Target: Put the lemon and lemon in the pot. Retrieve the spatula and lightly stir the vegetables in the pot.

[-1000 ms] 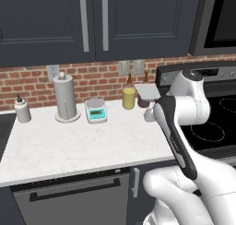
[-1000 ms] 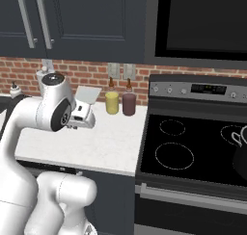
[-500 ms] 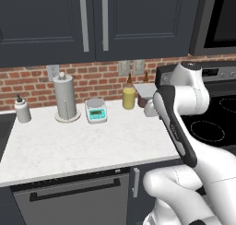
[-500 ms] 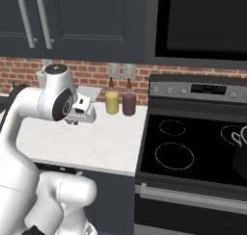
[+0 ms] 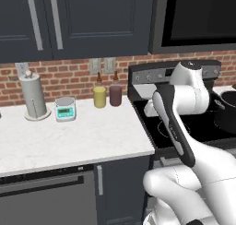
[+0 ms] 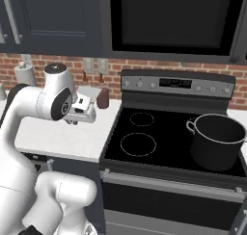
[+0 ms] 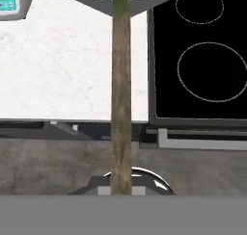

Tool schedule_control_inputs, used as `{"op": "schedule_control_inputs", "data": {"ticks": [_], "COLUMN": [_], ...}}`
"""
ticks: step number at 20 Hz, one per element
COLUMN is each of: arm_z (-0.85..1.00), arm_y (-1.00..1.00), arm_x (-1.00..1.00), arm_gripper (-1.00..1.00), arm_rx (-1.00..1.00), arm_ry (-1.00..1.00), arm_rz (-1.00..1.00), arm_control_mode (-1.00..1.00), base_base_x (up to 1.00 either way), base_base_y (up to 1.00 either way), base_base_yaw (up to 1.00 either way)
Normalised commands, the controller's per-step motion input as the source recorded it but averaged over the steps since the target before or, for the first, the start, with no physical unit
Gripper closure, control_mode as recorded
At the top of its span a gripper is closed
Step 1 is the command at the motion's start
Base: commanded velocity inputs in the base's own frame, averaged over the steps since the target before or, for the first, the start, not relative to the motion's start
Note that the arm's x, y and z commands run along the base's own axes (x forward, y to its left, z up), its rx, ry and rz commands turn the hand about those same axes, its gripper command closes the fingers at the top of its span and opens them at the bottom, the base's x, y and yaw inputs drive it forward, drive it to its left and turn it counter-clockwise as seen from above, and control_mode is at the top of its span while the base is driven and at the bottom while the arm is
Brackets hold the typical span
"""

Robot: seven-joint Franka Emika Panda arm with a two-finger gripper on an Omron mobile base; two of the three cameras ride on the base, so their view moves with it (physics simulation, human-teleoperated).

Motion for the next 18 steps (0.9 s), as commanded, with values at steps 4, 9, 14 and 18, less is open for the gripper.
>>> {"op": "schedule_control_inputs", "data": {"ticks": [4,9,14,18], "arm_z": [0.0,0.0,0.0,0.0], "arm_y": [0.0,0.0,0.0,0.0], "arm_x": [0.0,0.0,0.0,0.0], "arm_gripper": [1.0,1.0,1.0,1.0], "arm_rx": [0.0,0.0,0.0,0.0], "arm_ry": [0.0,0.0,0.0,0.0], "arm_rz": [0.0,0.0,0.0,0.0], "arm_control_mode": [1.0,1.0,1.0,1.0], "base_base_x": [0.08,0.46,0.05,0.1], "base_base_y": [-1.0,-0.91,-0.42,-0.05], "base_base_yaw": [0.0,0.03,0.0,-0.03]}}
